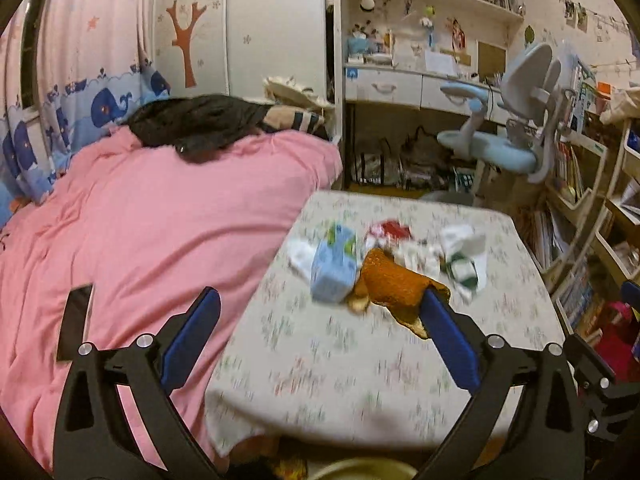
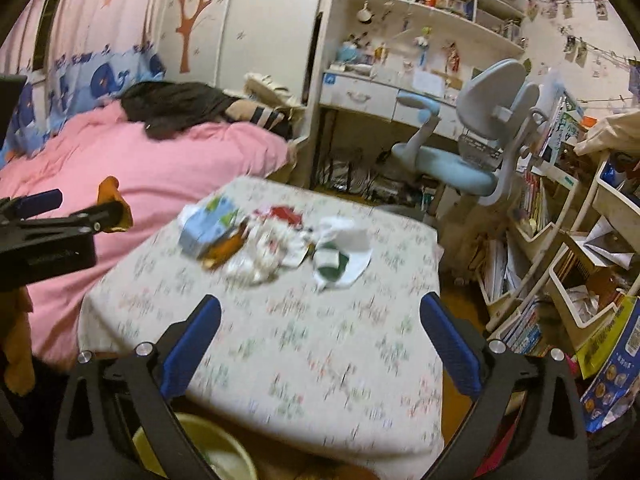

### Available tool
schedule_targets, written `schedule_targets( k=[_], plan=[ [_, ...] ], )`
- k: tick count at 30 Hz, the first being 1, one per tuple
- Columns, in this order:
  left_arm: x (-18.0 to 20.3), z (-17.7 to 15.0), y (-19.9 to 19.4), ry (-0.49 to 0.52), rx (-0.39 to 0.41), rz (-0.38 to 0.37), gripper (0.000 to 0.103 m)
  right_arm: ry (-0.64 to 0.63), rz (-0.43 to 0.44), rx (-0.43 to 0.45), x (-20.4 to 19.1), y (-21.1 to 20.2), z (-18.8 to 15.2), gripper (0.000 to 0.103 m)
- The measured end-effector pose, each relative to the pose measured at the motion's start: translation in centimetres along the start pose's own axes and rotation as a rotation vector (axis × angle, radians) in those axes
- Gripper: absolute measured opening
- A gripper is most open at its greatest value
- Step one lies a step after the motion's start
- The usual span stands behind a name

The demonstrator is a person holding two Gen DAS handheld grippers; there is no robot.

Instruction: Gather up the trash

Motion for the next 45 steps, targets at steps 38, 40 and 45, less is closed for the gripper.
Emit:
schedule_targets(
  k=[38,40,45],
  plan=[
    [1.2,4.1,12.0,-0.046,-0.032,0.037,0.096,0.133,-0.03,-0.048,0.9,9.6,4.9,0.096],
    [1.2,4.0,12.1,-0.043,-0.036,0.037,0.096,0.133,-0.028,-0.049,1.0,9.6,4.8,0.096],
    [1.3,3.9,12.2,-0.04,-0.043,0.039,0.096,0.129,-0.028,-0.047,0.9,9.6,4.8,0.096]
  ],
)
Point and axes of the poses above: each gripper's, at about its wrist camera, not at the fingertips, and y roughly the way its jaws point, x to its right, z to its top, the point moved 9 cm from there along y, roughly the way its jaws point, and after that the axes turned 4 degrees about -z, right-handed, at the moved point
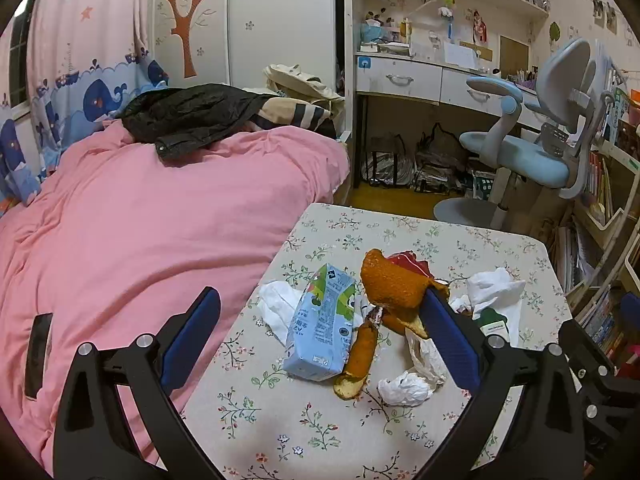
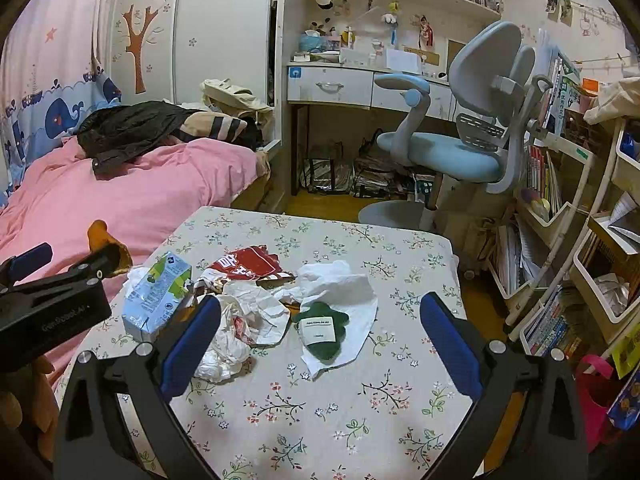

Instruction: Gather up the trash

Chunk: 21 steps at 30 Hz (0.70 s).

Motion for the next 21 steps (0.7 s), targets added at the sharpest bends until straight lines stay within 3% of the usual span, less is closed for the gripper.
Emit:
schedule_targets(
  k=[21],
  plan=[
    [-0.01,-0.14,0.22,0.002,-0.014,0.004,0.096,0.002,-0.001,-0.002,0.01,0.13,0.14,0.096]
  ],
)
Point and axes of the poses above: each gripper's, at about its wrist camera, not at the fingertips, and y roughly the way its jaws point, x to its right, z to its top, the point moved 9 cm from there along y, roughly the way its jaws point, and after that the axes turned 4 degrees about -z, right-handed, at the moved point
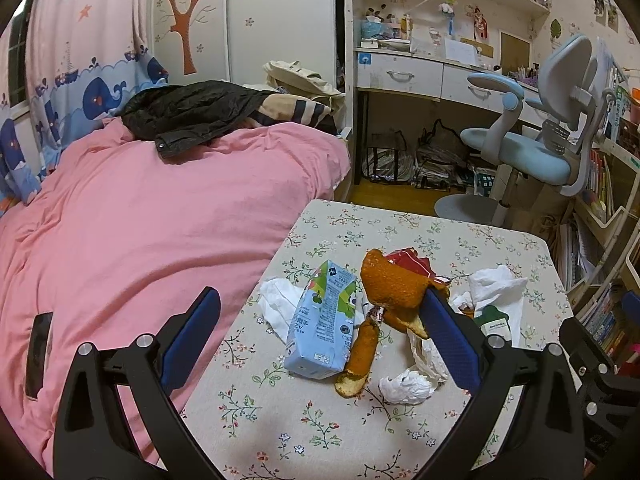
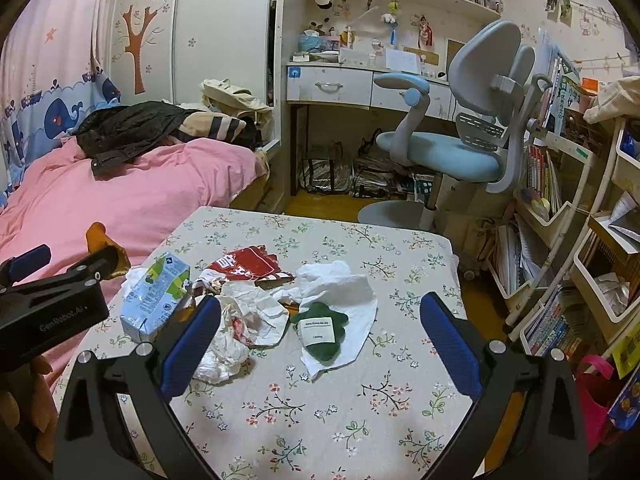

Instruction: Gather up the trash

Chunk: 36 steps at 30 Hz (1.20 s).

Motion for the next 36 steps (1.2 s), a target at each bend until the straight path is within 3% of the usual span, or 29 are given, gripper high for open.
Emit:
schedule_targets(
  k=[36],
  plan=[
    [-1.5,0.3,0.7,0.009,-0.051,0.005,0.096,-0.006,0.008,-0.024,0.1,0.5,-0.8,0.096]
  ],
)
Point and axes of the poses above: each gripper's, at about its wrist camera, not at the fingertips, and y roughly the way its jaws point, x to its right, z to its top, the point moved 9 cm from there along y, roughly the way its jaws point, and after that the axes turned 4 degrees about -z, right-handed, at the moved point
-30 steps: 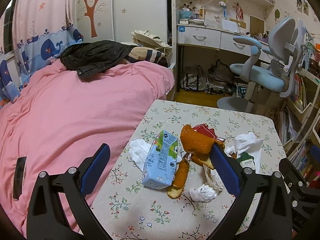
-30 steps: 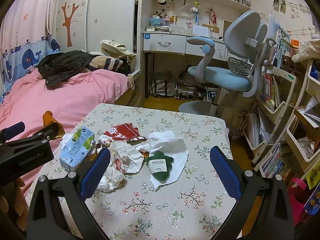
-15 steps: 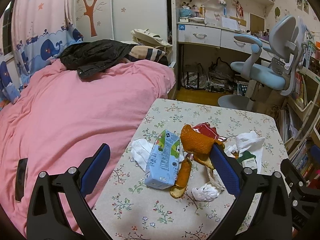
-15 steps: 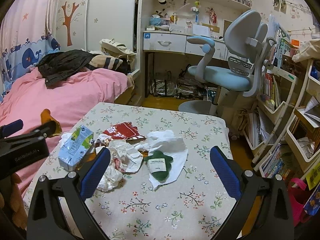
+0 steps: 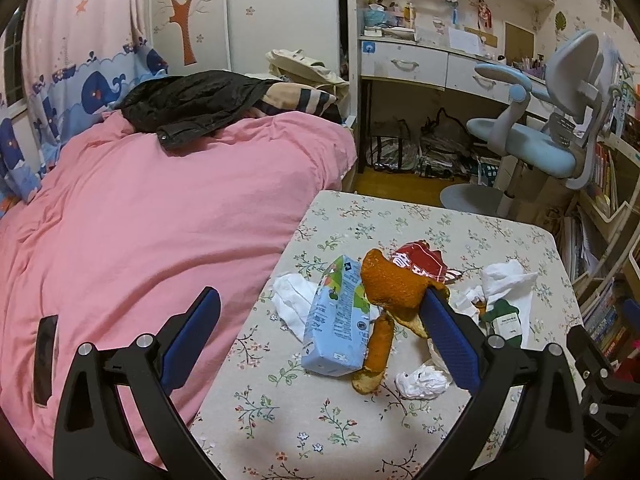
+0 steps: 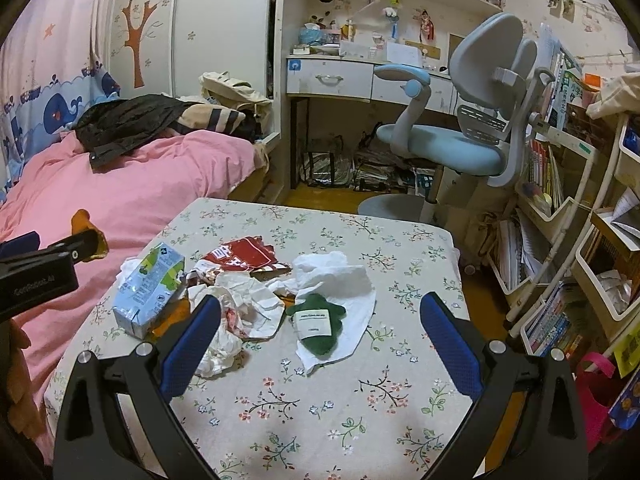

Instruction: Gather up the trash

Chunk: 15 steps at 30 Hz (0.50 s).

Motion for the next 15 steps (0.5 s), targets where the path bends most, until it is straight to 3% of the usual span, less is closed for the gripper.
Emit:
schedule_targets(
  k=[15],
  plan=[
    [0.78,-0.18,-0.23,0.029,-0.006,-0.012,0.096,0.0,0.036,0.005,-0.56,-0.18,0.04,0.096]
  ],
)
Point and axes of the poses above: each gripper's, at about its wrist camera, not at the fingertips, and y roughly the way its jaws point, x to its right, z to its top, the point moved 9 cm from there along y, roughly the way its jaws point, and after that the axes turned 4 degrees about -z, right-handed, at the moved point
